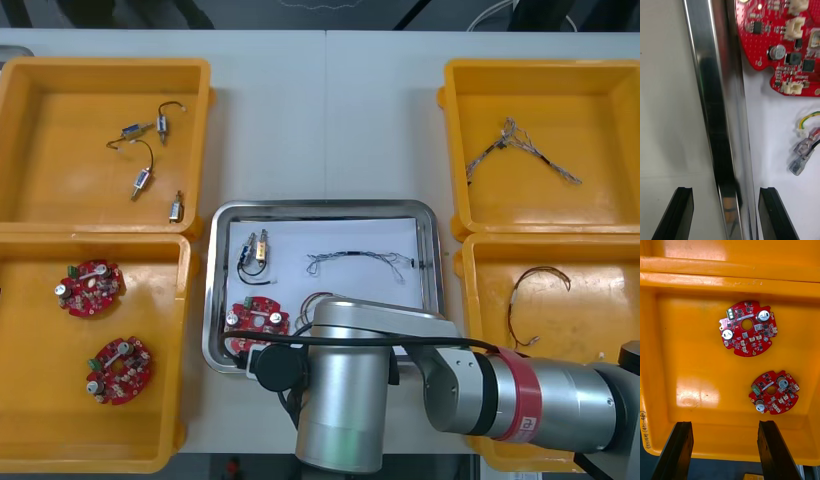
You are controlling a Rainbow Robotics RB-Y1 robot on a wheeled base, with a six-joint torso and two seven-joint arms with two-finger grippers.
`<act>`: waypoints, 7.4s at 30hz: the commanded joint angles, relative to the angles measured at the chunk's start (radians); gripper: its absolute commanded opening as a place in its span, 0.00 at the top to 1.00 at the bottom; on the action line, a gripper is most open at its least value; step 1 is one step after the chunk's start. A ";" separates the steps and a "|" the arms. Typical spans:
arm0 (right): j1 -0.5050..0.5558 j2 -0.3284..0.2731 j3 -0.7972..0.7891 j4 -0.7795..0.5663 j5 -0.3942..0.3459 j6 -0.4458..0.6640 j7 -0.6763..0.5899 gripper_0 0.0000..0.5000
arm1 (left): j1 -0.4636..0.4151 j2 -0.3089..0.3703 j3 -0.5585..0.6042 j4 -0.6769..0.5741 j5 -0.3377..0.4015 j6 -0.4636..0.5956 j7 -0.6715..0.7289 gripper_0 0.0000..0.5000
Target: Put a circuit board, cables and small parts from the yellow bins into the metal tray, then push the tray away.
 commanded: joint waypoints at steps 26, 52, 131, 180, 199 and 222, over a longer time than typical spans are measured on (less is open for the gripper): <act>-0.023 0.007 0.015 -0.008 0.060 -0.042 0.060 1.00 | 0.021 0.038 0.029 -0.026 0.007 0.006 -0.104 0.00; -0.212 -0.059 0.017 -0.010 -0.006 -0.045 0.104 1.00 | 0.021 0.038 0.029 -0.026 0.007 0.006 -0.104 0.00; -0.515 0.027 -0.092 0.527 -0.021 -0.383 0.213 1.00 | 0.021 0.038 0.029 -0.026 0.007 0.006 -0.104 0.00; -0.566 0.056 -0.125 0.774 0.069 -0.636 0.334 1.00 | 0.021 0.038 0.029 -0.026 0.007 0.006 -0.104 0.00; -0.568 0.060 -0.131 0.777 0.102 -0.630 0.359 0.00 | 0.021 0.038 0.029 -0.026 0.007 0.006 -0.104 0.00; -0.308 -0.016 -0.359 0.110 0.066 0.039 0.373 0.00 | 0.021 0.038 0.029 -0.026 0.007 0.006 -0.104 0.00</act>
